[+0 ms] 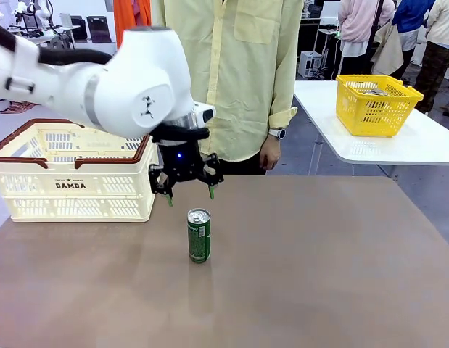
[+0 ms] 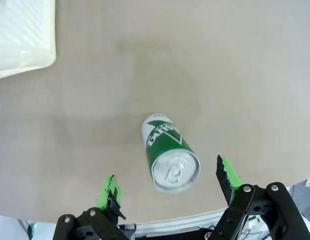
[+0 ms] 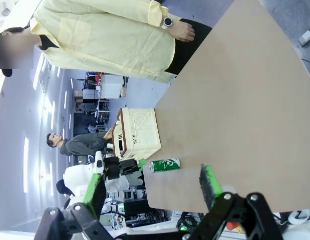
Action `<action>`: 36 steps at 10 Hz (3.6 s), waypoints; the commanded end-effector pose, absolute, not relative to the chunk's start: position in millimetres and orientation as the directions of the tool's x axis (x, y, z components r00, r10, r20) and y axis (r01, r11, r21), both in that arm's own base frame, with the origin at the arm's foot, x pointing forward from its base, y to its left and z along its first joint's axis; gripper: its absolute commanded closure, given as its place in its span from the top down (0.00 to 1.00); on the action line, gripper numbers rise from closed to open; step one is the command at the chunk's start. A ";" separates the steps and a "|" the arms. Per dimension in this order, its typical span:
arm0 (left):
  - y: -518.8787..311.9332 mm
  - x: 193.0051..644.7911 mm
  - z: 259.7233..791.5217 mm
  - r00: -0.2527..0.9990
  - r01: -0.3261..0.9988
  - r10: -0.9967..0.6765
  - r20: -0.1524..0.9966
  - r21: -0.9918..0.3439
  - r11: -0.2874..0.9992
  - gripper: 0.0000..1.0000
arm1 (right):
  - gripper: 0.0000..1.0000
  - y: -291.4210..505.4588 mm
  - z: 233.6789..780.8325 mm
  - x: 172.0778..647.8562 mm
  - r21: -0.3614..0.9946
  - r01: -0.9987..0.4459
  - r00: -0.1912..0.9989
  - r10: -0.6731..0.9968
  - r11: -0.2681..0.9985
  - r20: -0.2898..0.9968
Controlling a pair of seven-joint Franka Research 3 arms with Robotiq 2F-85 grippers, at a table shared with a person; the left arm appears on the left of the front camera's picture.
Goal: Place the drinks into the Shopping basket.
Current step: Pick up one drink and place it into the Shopping basket.
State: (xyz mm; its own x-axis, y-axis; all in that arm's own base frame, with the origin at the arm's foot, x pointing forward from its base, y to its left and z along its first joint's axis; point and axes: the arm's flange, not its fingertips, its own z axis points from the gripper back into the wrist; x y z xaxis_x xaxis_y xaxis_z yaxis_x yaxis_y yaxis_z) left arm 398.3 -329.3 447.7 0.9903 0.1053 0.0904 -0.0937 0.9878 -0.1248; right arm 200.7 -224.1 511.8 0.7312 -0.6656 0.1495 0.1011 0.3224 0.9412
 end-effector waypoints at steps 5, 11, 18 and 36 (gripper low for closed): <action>-359.8 389.5 408.9 0.993 -0.117 0.117 -0.003 -0.043 0.992 1.00 | 1.00 -224.6 513.5 201.0 0.944 0.078 0.732 -0.662 0.320 0.163; -361.7 395.7 387.9 0.989 -0.151 0.151 -0.004 0.013 0.988 1.00 | 1.00 -224.6 513.5 201.0 0.944 0.078 0.732 -0.662 0.320 0.163; -366.2 397.2 385.9 0.994 -0.105 0.106 -0.019 0.035 0.994 0.00 | 1.00 -224.6 513.5 201.0 0.944 0.078 0.732 -0.662 0.320 0.163; -126.7 519.8 628.5 0.899 -0.314 0.354 0.259 -0.185 0.931 0.00 | 1.00 -224.6 513.5 201.0 0.944 0.078 0.732 -0.662 0.320 0.163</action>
State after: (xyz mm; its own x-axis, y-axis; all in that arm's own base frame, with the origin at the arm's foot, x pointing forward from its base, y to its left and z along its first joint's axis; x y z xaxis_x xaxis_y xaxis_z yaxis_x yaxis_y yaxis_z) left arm 526.7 -138.3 640.1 0.8930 0.3518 0.2807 -0.3226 0.9352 -0.1460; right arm 200.5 -224.3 511.6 0.7307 -0.6662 0.1490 0.1017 0.3220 0.9412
